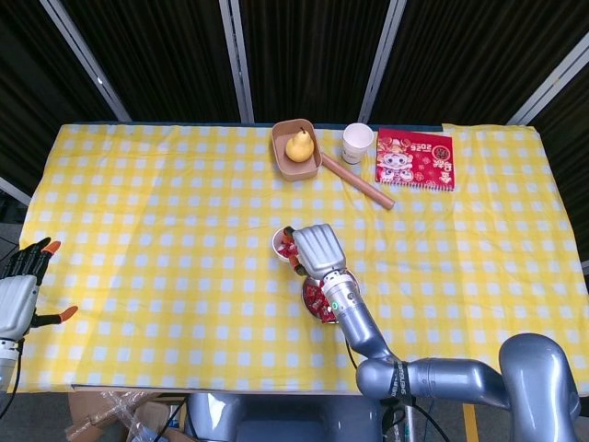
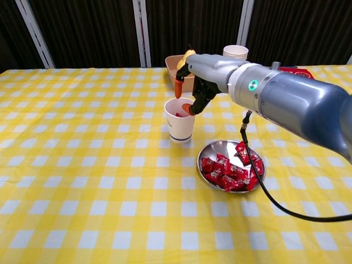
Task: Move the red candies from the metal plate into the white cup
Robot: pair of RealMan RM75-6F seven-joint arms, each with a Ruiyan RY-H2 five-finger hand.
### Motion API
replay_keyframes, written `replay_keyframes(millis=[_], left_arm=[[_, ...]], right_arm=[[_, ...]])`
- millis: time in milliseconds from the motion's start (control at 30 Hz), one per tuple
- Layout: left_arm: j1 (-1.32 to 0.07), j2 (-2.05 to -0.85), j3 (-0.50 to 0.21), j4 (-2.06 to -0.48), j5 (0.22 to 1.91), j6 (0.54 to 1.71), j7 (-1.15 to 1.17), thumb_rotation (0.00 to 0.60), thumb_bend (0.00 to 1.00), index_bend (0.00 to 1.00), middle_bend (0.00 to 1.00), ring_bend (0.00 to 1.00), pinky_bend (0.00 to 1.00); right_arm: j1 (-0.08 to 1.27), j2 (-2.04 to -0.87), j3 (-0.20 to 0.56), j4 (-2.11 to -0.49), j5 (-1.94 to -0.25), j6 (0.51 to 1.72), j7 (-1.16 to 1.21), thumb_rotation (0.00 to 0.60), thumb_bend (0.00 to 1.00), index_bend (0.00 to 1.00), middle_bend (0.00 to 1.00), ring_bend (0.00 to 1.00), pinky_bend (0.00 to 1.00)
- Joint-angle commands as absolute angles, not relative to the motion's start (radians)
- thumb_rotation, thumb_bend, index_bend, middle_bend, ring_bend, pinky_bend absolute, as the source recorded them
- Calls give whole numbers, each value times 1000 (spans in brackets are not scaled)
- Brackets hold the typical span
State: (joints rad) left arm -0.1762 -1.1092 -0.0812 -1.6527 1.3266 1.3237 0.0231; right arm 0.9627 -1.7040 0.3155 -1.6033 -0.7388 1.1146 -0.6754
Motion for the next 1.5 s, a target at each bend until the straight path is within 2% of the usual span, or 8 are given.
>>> replay_keyframes(millis=[33,267,533,967,1333,1500], left_arm=[[-175,-1108,-80,-1655,1327,1324,22,600,0,48,0,0,0],[-174,-1105,-78,-1657,1335,1327,18,600,0,48,0,0,0],[-172,-1108,-78,-1655,1338,1334,24,600,0,48,0,0,0],[-173,-1112,-82,-1659,1328,1333,33,600,0,48,0,0,0],[-172,-1108,-79,-1662,1335,1335,26,600,0,48,0,0,0],[-171,-1108,-79,-1662,1334,1335,25,600,1,48,0,0,0]], right_arm=[[928,-1661,273,-1679,-767,1168,-706,600,473,388,944,967,1000],[873,-1622,184,-1771,-742,1226,-772,600,460,380,944,967,1000],[845,-1628,116,-1759,-641,1227,-843,600,442,369,944,967,1000],[837,-1619,89,-1758,-598,1226,-897,600,387,306,944,967,1000],[817,-1621,60,-1777,-595,1267,-932,600,373,307,944,967,1000],[809,-1624,58,-1767,-592,1266,-932,600,373,340,944,967,1000]])
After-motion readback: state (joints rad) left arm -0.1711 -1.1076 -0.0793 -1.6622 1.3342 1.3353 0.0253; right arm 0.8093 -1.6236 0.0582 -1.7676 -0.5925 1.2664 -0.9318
